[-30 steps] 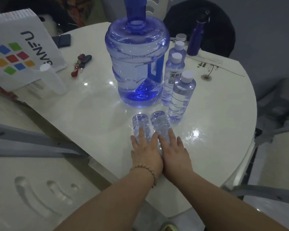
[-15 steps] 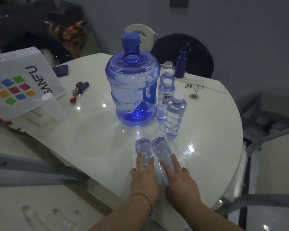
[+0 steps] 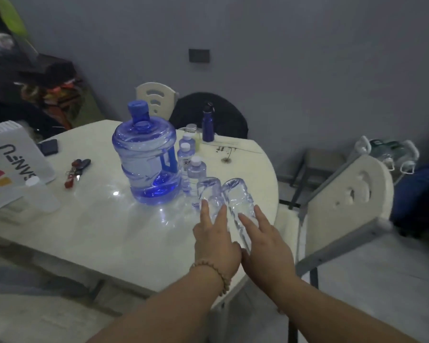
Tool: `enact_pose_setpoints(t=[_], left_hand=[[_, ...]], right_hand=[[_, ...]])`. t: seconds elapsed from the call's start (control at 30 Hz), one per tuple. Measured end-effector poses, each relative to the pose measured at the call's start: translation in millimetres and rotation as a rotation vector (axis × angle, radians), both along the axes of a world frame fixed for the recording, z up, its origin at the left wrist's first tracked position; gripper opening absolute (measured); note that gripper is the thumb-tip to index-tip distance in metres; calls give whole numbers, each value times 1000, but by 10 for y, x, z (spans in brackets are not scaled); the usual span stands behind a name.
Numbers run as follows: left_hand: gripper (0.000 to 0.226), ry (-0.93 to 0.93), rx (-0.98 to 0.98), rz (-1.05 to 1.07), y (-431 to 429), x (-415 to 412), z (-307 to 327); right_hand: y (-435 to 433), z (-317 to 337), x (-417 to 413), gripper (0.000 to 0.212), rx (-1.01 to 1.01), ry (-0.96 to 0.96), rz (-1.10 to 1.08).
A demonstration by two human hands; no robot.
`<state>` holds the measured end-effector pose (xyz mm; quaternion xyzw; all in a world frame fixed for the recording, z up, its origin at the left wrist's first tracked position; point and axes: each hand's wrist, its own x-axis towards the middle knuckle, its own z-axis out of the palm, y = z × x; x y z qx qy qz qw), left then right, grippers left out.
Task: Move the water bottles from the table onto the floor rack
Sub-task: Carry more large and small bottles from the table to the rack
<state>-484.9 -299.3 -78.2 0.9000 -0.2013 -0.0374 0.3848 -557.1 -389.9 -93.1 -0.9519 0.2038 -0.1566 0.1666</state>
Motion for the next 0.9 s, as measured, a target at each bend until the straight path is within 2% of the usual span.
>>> enact_pose_setpoints(t=[0.17, 0.23, 0.57, 0.7, 0.9], left_hand=[[82, -128, -33, -51, -547, -664, 328], [81, -148, -72, -97, -860, -1174, 441], [86, -202, -148, -362, -2469, -2967, 580], [93, -189, -103, -484, -3092, -3337, 596], [93, -131, -77, -583, -3911, -3458, 497]], right_hand=[[-488, 372, -713, 75, -23, -111, -50], [-797, 484, -1253, 74, -35, -126, -78], [-2224, 691, -3225, 75, -84, -101, -341], [-2747, 709, -3686, 77, -75, -89, -443], [-3450, 643, -3827, 74, -3, -64, -534]])
